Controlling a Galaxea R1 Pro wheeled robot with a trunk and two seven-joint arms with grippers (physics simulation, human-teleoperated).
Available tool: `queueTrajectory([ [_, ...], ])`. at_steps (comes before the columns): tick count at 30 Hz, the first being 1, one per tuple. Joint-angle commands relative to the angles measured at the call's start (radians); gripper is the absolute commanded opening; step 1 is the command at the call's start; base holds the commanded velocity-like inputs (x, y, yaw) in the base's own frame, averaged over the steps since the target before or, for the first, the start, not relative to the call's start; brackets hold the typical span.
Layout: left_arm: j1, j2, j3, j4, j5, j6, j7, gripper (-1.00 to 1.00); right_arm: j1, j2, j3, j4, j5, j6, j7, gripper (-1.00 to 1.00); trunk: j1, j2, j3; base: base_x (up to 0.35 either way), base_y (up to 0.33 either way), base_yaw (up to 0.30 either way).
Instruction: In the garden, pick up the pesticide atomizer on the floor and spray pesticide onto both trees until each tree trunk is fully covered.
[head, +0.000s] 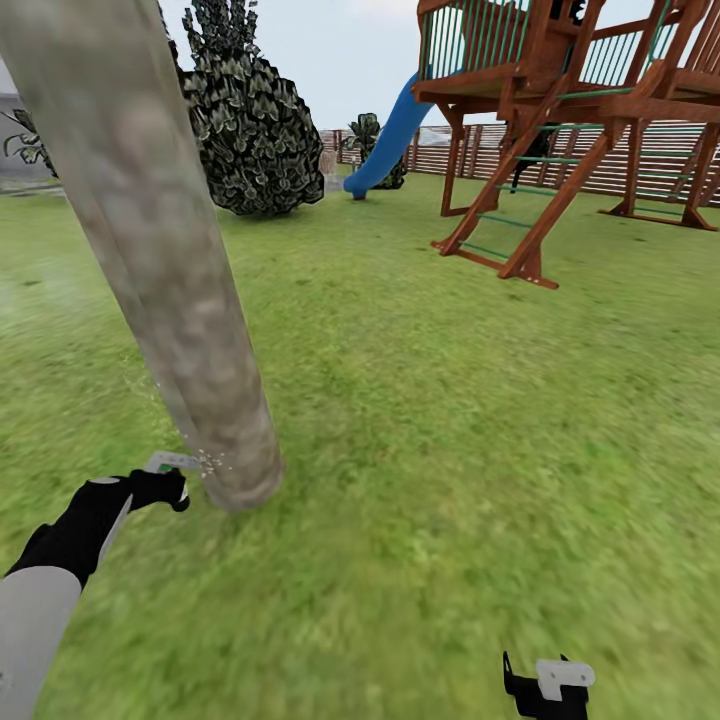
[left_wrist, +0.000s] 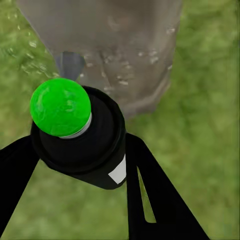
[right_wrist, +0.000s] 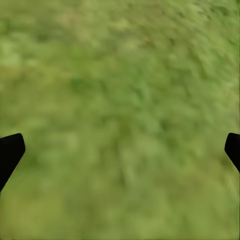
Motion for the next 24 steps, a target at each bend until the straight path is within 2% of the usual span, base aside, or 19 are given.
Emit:
queueTrajectory([
  [1, 0.000, -0.001, 0.000, 0.000, 0.000, -0.001, -0.006, -1.00, 0.000, 0.000, 0.000, 0.000, 0.000, 0.000, 0.000, 1.00, 0.000, 0.000, 0.000, 0.073, 0.000, 0.000],
  [2, 0.000, -0.002, -0.001, 0.000, 0.000, -0.001, -0.032, -1.00, 0.000, 0.000, 0.000, 0.000, 0.000, 0.000, 0.000, 1.00, 0.000, 0.000, 0.000, 0.037, 0.000, 0.000],
  [4, -0.003, -0.002, -0.002, 0.002, -0.007, 0.000, -0.138, -1.00, 0.000, 0.000, 0.000, 0.000, 0.000, 0.000, 0.000, 1.00, 0.000, 0.000, 0.000, 0.013, 0.000, 0.000],
  [5, -0.008, 0.002, 0.001, 0.002, -0.008, 0.001, -0.156, -1.00, 0.000, 0.000, 0.000, 0.000, 0.000, 0.000, 0.000, 1.00, 0.000, 0.000, 0.000, 0.003, 0.000, 0.000],
  [7, -0.013, 0.019, 0.005, 0.001, -0.010, 0.024, -0.166, -1.00, 0.000, 0.000, 0.000, 0.000, 0.000, 0.000, 0.000, 1.00, 0.000, 0.000, 0.000, 0.001, 0.000, 0.000],
  [9, -0.016, 0.071, 0.010, -0.001, -0.006, 0.055, -0.173, -1.00, 0.000, 0.000, 0.000, 0.000, 0.000, 0.000, 0.000, 1.00, 0.000, 0.000, 0.000, 0.000, 0.000, 0.000],
  [12, -0.006, 0.076, 0.010, 0.000, -0.009, 0.056, -0.171, -1.00, 0.000, 0.000, 0.000, 0.000, 0.000, 0.000, 0.000, 1.00, 0.000, 0.000, 0.000, 0.000, 0.000, 0.000],
  [14, -0.001, 0.060, 0.004, 0.000, -0.004, 0.053, -0.168, -1.00, 0.000, 0.000, 0.000, 0.000, 0.000, 0.000, 0.000, 1.00, 0.000, 0.000, 0.000, 0.000, 0.000, 0.000],
  [16, -0.013, 0.003, 0.001, -0.004, -0.006, 0.054, -0.168, -1.00, 0.000, 0.000, 0.000, 0.000, 0.000, 0.000, 0.000, 1.00, 0.000, 0.000, 0.000, 0.000, 0.000, 0.000],
  [17, -0.016, -0.012, 0.001, -0.012, -0.004, 0.056, -0.168, -1.00, 0.000, 0.000, 0.000, 0.000, 0.000, 0.000, 0.000, 1.00, 0.000, 0.000, 0.000, 0.000, 0.000, 0.000],
  [23, -0.017, -0.012, 0.010, -0.062, -0.001, 0.062, -0.170, -1.00, 0.000, 0.000, 0.000, 0.000, 0.000, 0.000, 0.000, 1.00, 0.000, 0.000, 0.000, -0.078, 0.000, 0.000],
  [24, -0.017, -0.017, 0.010, -0.095, 0.000, 0.069, -0.169, -1.00, 0.000, 0.000, 0.000, 0.000, 0.000, 0.000, 0.000, 1.00, 0.000, 0.000, 0.000, -0.253, 0.000, 0.000],
])
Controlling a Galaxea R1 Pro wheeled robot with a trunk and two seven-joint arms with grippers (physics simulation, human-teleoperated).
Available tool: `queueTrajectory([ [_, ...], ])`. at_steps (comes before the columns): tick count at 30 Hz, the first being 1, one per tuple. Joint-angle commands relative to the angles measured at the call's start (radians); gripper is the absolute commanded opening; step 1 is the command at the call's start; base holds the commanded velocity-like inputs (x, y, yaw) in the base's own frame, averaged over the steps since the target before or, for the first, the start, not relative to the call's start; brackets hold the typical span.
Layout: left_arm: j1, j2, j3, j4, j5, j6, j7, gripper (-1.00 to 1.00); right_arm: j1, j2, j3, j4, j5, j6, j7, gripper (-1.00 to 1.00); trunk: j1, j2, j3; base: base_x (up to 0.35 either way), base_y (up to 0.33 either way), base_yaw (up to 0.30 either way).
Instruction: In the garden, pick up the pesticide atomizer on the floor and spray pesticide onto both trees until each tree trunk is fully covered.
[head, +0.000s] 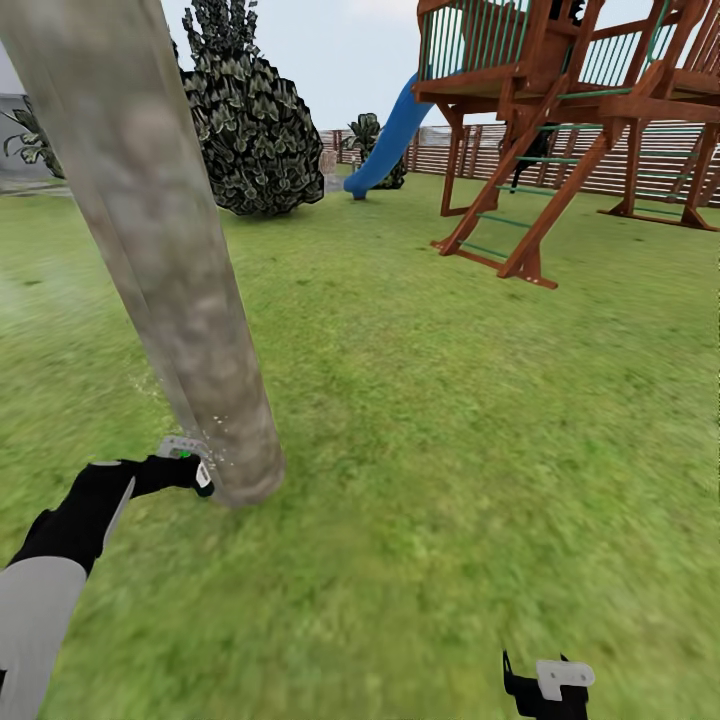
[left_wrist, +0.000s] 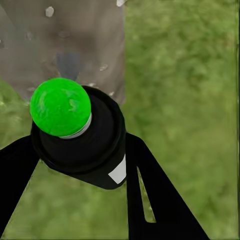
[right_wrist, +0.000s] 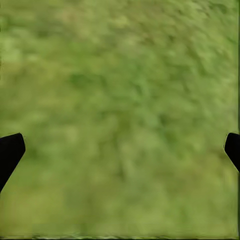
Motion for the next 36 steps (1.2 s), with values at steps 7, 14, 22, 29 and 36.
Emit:
queueTrajectory([
  [7, -0.052, 0.009, -0.001, -0.167, -0.004, 0.224, -0.005, -1.00, 0.000, 0.000, 0.000, 0.001, 0.000, 0.000, 0.000, 1.00, 0.000, 0.000, 0.000, -0.023, 0.000, 0.000],
  [14, -0.077, 0.021, -0.002, -0.180, -0.009, 0.231, -0.002, -1.00, 0.000, -0.001, 0.000, -0.001, -0.001, 0.000, 0.000, 1.00, 0.000, 0.000, 0.000, -0.012, -0.020, 0.000],
  [22, -0.066, 0.039, 0.002, -0.208, -0.015, 0.231, 0.009, -1.00, 0.000, 0.000, 0.000, -0.002, -0.002, 0.000, 0.000, 1.00, 0.000, 0.000, 0.000, -0.022, -0.066, 0.244],
  [29, -0.063, 0.037, 0.026, -0.240, -0.014, 0.231, 0.011, -1.00, 0.000, 0.000, 0.000, 0.000, 0.000, 0.000, 0.000, 1.00, 0.000, 0.000, 0.000, 0.000, -0.161, 0.014],
  [36, -0.064, 0.034, 0.028, -0.242, -0.014, 0.231, 0.012, -1.00, 0.000, 0.000, 0.000, 0.000, 0.000, 0.000, 0.000, 1.00, 0.000, 0.000, 0.000, 0.000, -0.274, 0.000],
])
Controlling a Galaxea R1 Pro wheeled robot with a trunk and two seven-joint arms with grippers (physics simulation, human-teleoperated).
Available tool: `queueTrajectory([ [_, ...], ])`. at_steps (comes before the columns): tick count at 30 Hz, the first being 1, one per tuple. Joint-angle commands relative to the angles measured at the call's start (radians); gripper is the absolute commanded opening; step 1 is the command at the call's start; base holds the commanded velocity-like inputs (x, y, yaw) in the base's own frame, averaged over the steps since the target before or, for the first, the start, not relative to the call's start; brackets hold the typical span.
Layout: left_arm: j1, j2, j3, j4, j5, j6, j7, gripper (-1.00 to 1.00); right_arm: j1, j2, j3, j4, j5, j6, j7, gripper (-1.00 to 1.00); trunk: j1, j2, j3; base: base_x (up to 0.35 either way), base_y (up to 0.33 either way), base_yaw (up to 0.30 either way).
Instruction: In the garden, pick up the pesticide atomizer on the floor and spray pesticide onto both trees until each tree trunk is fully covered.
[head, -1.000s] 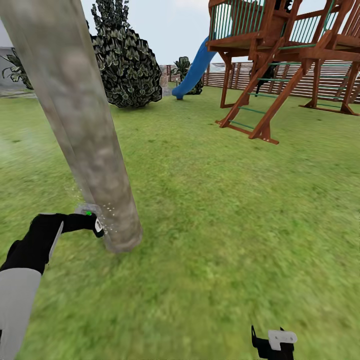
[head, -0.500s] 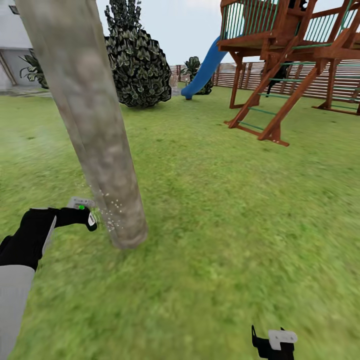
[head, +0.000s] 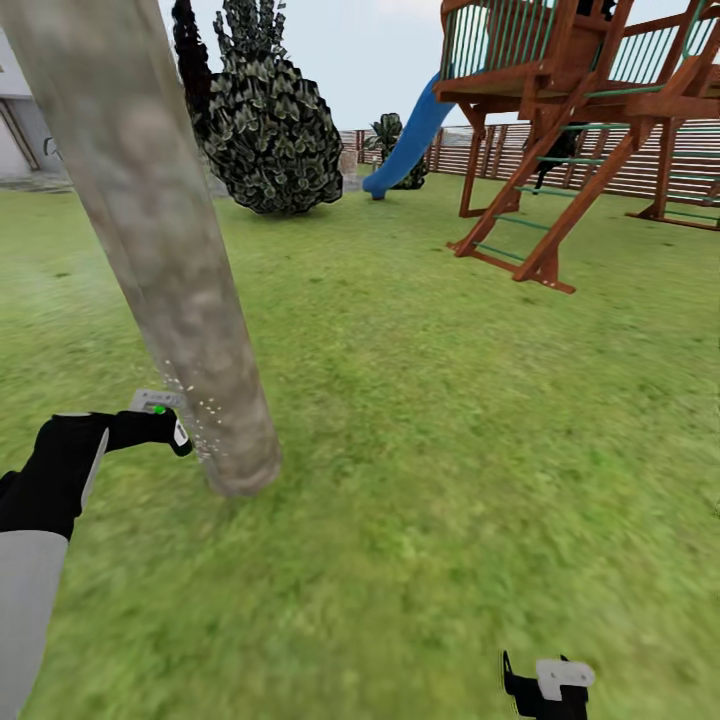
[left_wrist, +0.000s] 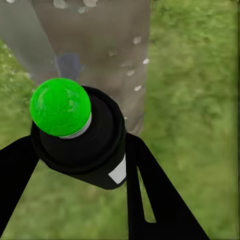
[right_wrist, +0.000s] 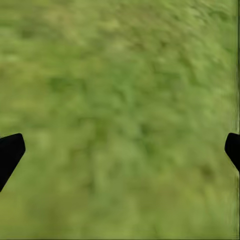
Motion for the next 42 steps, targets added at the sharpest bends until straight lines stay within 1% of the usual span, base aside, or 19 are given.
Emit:
queueTrajectory([
  [1, 0.000, 0.000, 0.001, 0.000, 0.001, 0.000, 0.000, -1.00, 0.000, 0.000, 0.000, 0.000, 0.000, 0.000, 0.000, 1.00, 0.000, 0.000, 0.000, 0.000, -0.274, 0.000],
  [9, 0.000, 0.001, 0.002, 0.000, -0.001, 0.001, 0.000, -1.00, 0.000, 0.000, 0.000, 0.000, 0.000, 0.000, 0.000, 1.00, 0.000, 0.000, 0.000, 0.000, -0.274, 0.006],
  [13, 0.001, 0.004, 0.000, 0.003, -0.002, 0.002, 0.005, -1.00, 0.000, 0.000, 0.001, 0.000, 0.000, 0.000, 0.000, 1.00, 0.000, 0.000, 0.000, 0.000, -0.274, 0.217],
  [15, 0.001, 0.005, 0.000, 0.003, -0.002, 0.002, 0.019, -1.00, 0.000, 0.000, 0.001, 0.000, 0.000, 0.000, 0.000, 1.00, 0.000, 0.000, 0.000, 0.000, -0.274, 0.275],
  [17, 0.001, 0.004, 0.000, 0.013, -0.001, 0.002, 0.051, -1.00, 0.000, 0.000, 0.001, 0.000, 0.000, 0.000, 0.000, 1.00, 0.000, 0.000, 0.000, 0.000, -0.275, 0.277],
  [19, 0.001, 0.002, 0.000, 0.016, -0.001, 0.002, 0.070, -1.00, 0.000, 0.000, 0.001, 0.000, 0.000, 0.000, 0.000, 1.00, 0.000, 0.000, 0.000, 0.000, -0.275, 0.276],
  [34, 0.001, 0.001, 0.000, 0.005, 0.000, 0.004, 0.073, -1.00, 0.000, -0.001, 0.000, 0.000, -0.002, 0.000, -0.002, 1.00, 0.000, 0.000, 0.000, 0.070, -0.274, 0.023],
  [42, 0.000, 0.000, 0.000, 0.003, 0.000, 0.005, 0.073, -1.00, 0.000, 0.000, 0.000, 0.000, -0.001, 0.000, -0.001, 1.00, 0.000, 0.000, 0.000, 0.092, -0.274, 0.246],
])
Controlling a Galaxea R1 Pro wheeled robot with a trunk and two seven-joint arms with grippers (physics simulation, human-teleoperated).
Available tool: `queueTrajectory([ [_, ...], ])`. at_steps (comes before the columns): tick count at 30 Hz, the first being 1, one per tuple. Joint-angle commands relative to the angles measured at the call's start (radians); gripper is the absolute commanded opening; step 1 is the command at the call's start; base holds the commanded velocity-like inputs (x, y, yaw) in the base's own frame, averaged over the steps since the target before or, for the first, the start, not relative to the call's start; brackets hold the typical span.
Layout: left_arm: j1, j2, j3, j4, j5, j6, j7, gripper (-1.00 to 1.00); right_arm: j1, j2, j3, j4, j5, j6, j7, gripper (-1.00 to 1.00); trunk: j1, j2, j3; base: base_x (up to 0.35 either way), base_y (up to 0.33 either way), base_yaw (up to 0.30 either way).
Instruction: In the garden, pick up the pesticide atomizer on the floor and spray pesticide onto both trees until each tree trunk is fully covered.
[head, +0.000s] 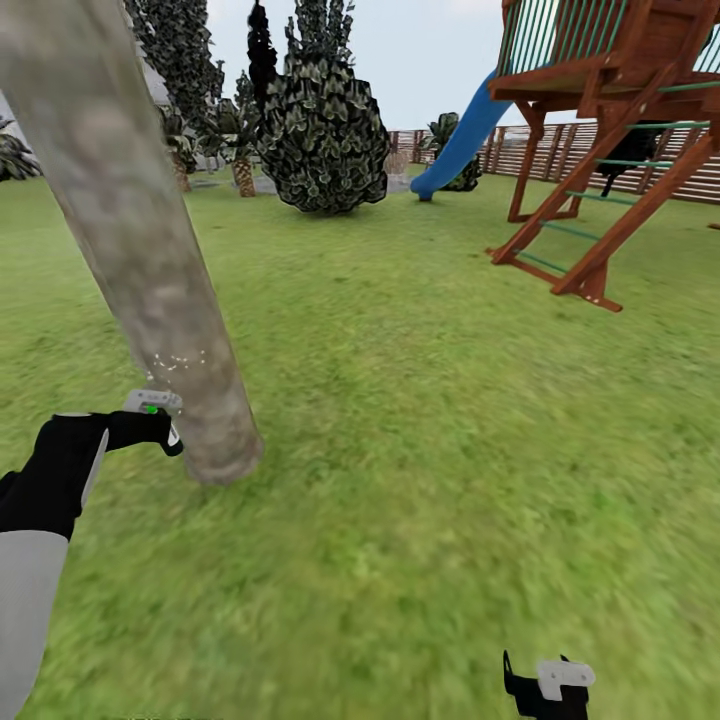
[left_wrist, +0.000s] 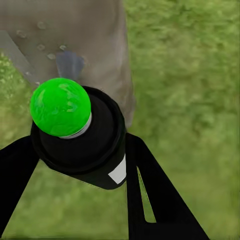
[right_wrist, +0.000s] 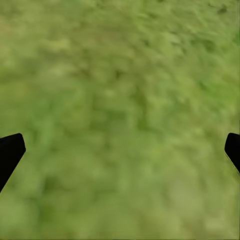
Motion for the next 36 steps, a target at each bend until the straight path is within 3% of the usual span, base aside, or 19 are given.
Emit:
queueTrajectory([
  [1, 0.000, 0.000, -0.001, 0.000, 0.000, 0.000, 0.000, -1.00, 0.000, 0.000, 0.000, 0.000, 0.000, 0.000, 0.000, 1.00, 0.000, 0.000, 0.000, 0.130, -0.272, 0.165],
  [14, 0.000, 0.000, -0.001, 0.000, 0.000, 0.000, 0.001, -1.00, 0.000, 0.000, 0.000, 0.000, 0.001, 0.000, 0.001, 1.00, 0.000, 0.000, 0.000, 0.113, -0.255, 0.017],
  [26, 0.003, 0.006, 0.005, 0.004, -0.006, 0.000, 0.005, -1.00, 0.000, 0.000, 0.000, 0.000, 0.001, 0.000, 0.001, 1.00, 0.000, 0.000, 0.000, 0.031, -0.270, 0.268],
  [27, 0.008, 0.012, 0.007, 0.011, -0.020, -0.001, 0.018, -1.00, 0.000, 0.000, 0.000, 0.000, 0.000, 0.000, 0.001, 1.00, 0.000, 0.000, 0.000, 0.099, -0.271, 0.171],
  [28, 0.032, 0.013, 0.007, 0.015, -0.030, -0.002, 0.077, -1.00, 0.000, 0.000, 0.000, 0.000, 0.000, 0.000, 0.001, 1.00, 0.000, 0.000, 0.000, 0.125, -0.271, 0.045],
  [30, 0.044, -0.005, 0.004, 0.017, -0.025, -0.002, 0.147, -1.00, 0.000, 0.000, 0.000, 0.000, 0.000, 0.000, 0.001, 1.00, 0.000, 0.000, 0.000, 0.152, -0.260, 0.010],
  [32, 0.047, -0.071, 0.007, 0.021, -0.029, -0.002, 0.160, -1.00, 0.000, -0.001, 0.000, 0.000, 0.000, 0.000, 0.001, 1.00, 0.000, 0.000, 0.000, 0.210, -0.218, 0.001],
  [34, 0.047, -0.070, 0.042, 0.053, -0.029, -0.003, 0.161, -1.00, 0.000, -0.002, 0.000, 0.000, 0.000, 0.000, 0.001, 1.00, 0.000, 0.000, 0.000, 0.233, -0.188, 0.000],
  [36, 0.049, -0.058, 0.145, 0.087, -0.033, -0.011, 0.157, -1.00, 0.000, -0.002, 0.000, 0.000, 0.001, 0.000, 0.001, 1.00, 0.000, 0.000, 0.000, 0.157, -0.092, 0.000],
])
